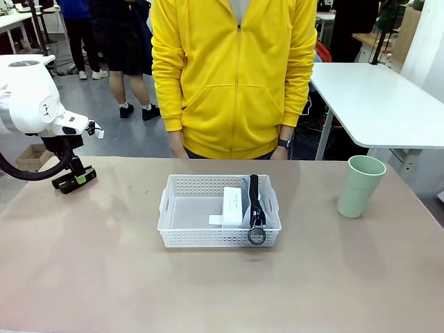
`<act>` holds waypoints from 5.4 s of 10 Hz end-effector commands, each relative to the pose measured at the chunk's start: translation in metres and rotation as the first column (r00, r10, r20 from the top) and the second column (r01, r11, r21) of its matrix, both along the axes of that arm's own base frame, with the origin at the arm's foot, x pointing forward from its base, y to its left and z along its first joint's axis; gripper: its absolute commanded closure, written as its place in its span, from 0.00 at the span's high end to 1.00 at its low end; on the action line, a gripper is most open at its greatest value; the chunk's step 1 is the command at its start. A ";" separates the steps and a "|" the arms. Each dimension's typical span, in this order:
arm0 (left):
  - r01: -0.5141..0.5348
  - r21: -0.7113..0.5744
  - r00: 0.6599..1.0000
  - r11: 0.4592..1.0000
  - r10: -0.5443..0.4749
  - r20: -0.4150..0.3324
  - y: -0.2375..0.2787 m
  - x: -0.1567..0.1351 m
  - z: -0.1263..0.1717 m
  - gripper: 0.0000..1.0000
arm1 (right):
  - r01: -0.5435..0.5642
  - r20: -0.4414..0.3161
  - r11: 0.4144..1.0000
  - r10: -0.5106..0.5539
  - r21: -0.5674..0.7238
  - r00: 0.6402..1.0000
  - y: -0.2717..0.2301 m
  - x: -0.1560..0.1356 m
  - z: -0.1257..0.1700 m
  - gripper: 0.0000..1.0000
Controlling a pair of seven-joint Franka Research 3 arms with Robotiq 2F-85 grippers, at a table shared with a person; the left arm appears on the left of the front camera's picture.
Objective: Efficiently arrange items inside the basket to fit them all.
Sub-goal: Pick up the Stapler and place it inside the Organizing basket.
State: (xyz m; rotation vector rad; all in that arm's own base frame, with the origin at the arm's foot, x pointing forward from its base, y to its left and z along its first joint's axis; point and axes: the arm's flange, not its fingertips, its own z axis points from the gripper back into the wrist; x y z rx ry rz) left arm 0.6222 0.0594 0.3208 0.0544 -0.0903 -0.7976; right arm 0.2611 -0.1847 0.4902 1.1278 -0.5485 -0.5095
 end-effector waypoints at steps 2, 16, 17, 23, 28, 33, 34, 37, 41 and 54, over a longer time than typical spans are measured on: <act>-0.023 0.050 0.999 0.998 0.025 -0.043 -0.006 0.004 -0.010 1.00 | -0.004 0.036 1.000 0.004 0.003 0.999 -0.001 0.002 0.000 1.00; -0.006 -0.029 0.997 1.000 0.004 -0.076 0.006 0.001 -0.004 0.00 | -0.004 0.036 1.000 0.004 0.003 0.999 -0.001 0.002 0.000 1.00; -0.051 -0.095 0.992 0.994 0.040 -0.120 0.014 -0.004 0.009 0.00 | -0.004 0.036 1.000 0.004 0.003 0.999 -0.001 0.002 0.000 1.00; 0.021 -0.404 0.999 0.914 -0.010 0.030 0.045 -0.176 0.089 0.00 | -0.004 0.036 1.000 0.004 0.003 0.999 -0.001 0.002 0.000 1.00; -0.007 -0.412 1.000 0.911 0.007 -0.001 0.050 -0.187 0.093 0.00 | -0.004 0.036 1.000 0.004 0.003 0.999 -0.001 0.002 0.000 1.00; -0.001 -0.563 1.000 0.827 0.017 0.024 -0.011 -0.176 0.094 0.43 | -0.004 0.036 1.000 0.004 0.003 0.999 -0.001 0.002 0.000 1.00; -0.061 -0.634 0.997 0.771 0.081 0.002 -0.054 -0.172 0.113 0.43 | -0.004 0.036 1.000 0.004 0.003 0.999 -0.001 0.002 0.000 1.00; -0.264 -0.576 0.958 0.773 0.143 -0.247 -0.199 -0.178 0.130 0.43 | -0.004 0.036 1.000 0.004 0.003 0.999 -0.001 0.002 0.000 1.00; -0.306 -0.523 0.935 0.796 0.148 -0.322 -0.320 -0.201 0.123 0.43 | -0.004 0.036 1.000 0.004 0.003 0.999 -0.001 0.002 0.000 1.00; -0.068 -0.250 0.998 0.966 0.065 -0.018 -0.360 -0.193 0.045 0.43 | -0.004 0.036 1.000 0.004 0.003 0.999 -0.001 0.002 0.000 1.00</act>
